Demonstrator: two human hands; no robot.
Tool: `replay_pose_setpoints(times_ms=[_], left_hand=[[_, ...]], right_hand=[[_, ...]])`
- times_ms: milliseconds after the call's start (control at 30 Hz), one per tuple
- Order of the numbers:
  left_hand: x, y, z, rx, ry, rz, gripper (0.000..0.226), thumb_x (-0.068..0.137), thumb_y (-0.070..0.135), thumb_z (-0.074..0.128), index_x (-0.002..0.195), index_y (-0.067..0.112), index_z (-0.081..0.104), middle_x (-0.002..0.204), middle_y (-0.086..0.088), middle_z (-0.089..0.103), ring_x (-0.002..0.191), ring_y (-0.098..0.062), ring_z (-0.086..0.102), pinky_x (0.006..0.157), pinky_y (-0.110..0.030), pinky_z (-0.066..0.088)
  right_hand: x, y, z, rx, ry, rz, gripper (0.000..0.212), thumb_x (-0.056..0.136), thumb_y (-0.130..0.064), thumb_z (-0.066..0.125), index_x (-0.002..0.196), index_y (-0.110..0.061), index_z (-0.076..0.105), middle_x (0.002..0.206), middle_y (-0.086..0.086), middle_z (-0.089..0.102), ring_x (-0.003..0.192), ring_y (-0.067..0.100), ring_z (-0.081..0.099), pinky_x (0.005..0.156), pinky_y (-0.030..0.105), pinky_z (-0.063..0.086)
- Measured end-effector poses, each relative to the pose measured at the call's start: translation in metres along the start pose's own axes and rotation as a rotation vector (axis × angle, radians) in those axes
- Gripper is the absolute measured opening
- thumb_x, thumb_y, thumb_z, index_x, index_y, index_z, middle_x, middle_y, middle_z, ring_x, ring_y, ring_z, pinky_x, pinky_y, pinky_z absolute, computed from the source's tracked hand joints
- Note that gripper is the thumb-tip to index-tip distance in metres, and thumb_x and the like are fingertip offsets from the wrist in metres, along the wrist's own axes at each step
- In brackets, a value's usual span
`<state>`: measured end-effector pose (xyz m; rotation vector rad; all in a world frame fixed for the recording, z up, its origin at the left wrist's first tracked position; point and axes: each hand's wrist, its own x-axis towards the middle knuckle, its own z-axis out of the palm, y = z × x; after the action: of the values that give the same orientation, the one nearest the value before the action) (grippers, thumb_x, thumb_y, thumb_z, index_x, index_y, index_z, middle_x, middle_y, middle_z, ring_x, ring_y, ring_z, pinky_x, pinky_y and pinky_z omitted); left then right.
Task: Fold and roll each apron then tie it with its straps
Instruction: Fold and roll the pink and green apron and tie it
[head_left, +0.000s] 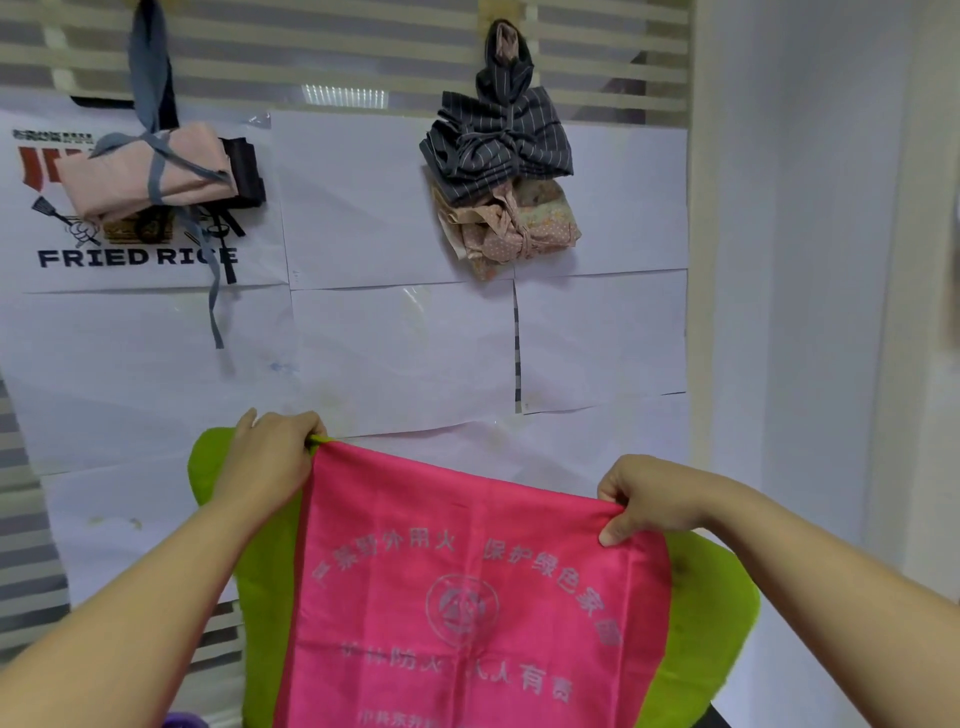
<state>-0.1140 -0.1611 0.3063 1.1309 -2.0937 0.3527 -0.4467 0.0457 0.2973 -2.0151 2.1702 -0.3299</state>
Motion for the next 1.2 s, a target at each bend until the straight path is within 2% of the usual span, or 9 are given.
replay_pose_setpoints(times_ms=[300, 467, 633, 733, 833, 900, 967, 1033, 1200], left_hand=[[-0.102, 0.005, 0.075, -0.167, -0.558, -0.010, 0.017, 0.091, 0.022, 0.052, 0.080, 0.034, 0.046, 0.089, 0.010, 0.059, 0.091, -0.010, 0.052, 0.110, -0.042, 0.019], [-0.120, 0.012, 0.093, -0.332, -0.404, -0.129, 0.033, 0.089, 0.011, 0.060, 0.077, 0.040, 0.048, 0.077, 0.014, 0.058, 0.086, -0.020, 0.059, 0.071, -0.031, 0.037], [-0.121, 0.008, 0.109, -0.396, -0.291, -0.370, 0.040, 0.082, -0.003, 0.050, 0.076, 0.037, 0.051, 0.086, 0.001, 0.065, 0.092, -0.029, 0.061, 0.079, -0.038, 0.045], [-0.125, 0.017, 0.118, -0.372, -0.267, -0.439, 0.017, 0.086, 0.021, 0.061, 0.098, 0.032, 0.059, 0.109, -0.007, 0.056, 0.114, -0.035, 0.051, 0.089, -0.042, 0.041], [-0.132, 0.030, 0.138, -0.412, -0.415, -0.536, 0.062, 0.075, 0.053, 0.069, 0.131, 0.037, 0.047, 0.134, -0.004, 0.042, 0.132, -0.032, 0.033, 0.106, -0.048, 0.031], [-0.136, 0.043, 0.147, -0.479, -0.486, -0.430, 0.058, 0.069, 0.068, 0.058, 0.123, 0.054, 0.046, 0.127, 0.007, 0.053, 0.126, -0.025, 0.044, 0.103, -0.051, 0.035], [-0.138, 0.059, 0.146, -0.521, -0.456, -0.378, 0.013, 0.082, 0.058, 0.050, 0.094, 0.061, 0.054, 0.111, 0.010, 0.063, 0.114, -0.020, 0.055, 0.096, -0.047, 0.037], [-0.134, 0.063, 0.151, -0.571, -0.381, -0.410, 0.028, 0.095, 0.036, 0.043, 0.081, 0.056, 0.057, 0.106, 0.007, 0.063, 0.110, -0.023, 0.056, 0.098, -0.049, 0.033], [-0.100, 0.060, 0.120, -0.574, -0.126, -0.398, 0.036, 0.097, 0.025, 0.036, 0.121, 0.032, 0.062, 0.122, -0.010, 0.057, 0.120, -0.028, 0.051, 0.109, -0.054, 0.025]], right_hand=[[-0.006, -0.007, -0.016, -0.065, 0.116, 0.110, 0.034, 0.074, -0.020, 0.078, 0.058, -0.020, 0.048, 0.058, -0.007, 0.048, 0.053, 0.005, 0.043, 0.048, 0.019, 0.032], [-0.003, -0.027, -0.012, -0.037, 0.211, 0.012, 0.023, 0.080, -0.006, 0.056, 0.068, -0.021, 0.044, 0.071, -0.007, 0.049, 0.067, 0.013, 0.045, 0.054, 0.019, 0.032], [-0.006, -0.048, -0.015, 0.009, 0.453, -0.131, 0.009, 0.087, -0.010, 0.057, 0.088, -0.012, 0.066, 0.084, 0.001, 0.065, 0.079, 0.018, 0.057, 0.069, 0.028, 0.040], [-0.010, -0.055, -0.021, 0.011, 0.471, -0.184, 0.010, 0.088, -0.014, 0.061, 0.088, -0.013, 0.070, 0.086, 0.000, 0.069, 0.081, 0.016, 0.061, 0.075, 0.030, 0.045], [-0.013, -0.057, -0.025, 0.025, 0.514, -0.187, 0.008, 0.088, -0.018, 0.062, 0.088, -0.017, 0.069, 0.089, -0.003, 0.069, 0.084, 0.015, 0.061, 0.078, 0.034, 0.048], [-0.015, -0.058, -0.025, 0.030, 0.498, -0.179, 0.006, 0.087, -0.017, 0.062, 0.088, -0.019, 0.068, 0.088, -0.005, 0.069, 0.083, 0.014, 0.061, 0.078, 0.034, 0.048], [-0.017, -0.058, -0.025, 0.037, 0.479, -0.176, 0.006, 0.086, -0.016, 0.063, 0.086, -0.019, 0.068, 0.086, -0.007, 0.068, 0.080, 0.011, 0.060, 0.077, 0.033, 0.048], [-0.020, -0.056, -0.026, 0.043, 0.475, -0.164, 0.005, 0.085, -0.017, 0.065, 0.083, -0.021, 0.067, 0.082, -0.011, 0.066, 0.078, 0.009, 0.059, 0.076, 0.033, 0.048], [-0.022, -0.026, -0.031, -0.215, 0.385, 0.066, 0.025, 0.083, -0.033, 0.067, 0.067, -0.028, 0.049, 0.071, -0.014, 0.050, 0.079, 0.016, 0.052, 0.069, 0.032, 0.043]])
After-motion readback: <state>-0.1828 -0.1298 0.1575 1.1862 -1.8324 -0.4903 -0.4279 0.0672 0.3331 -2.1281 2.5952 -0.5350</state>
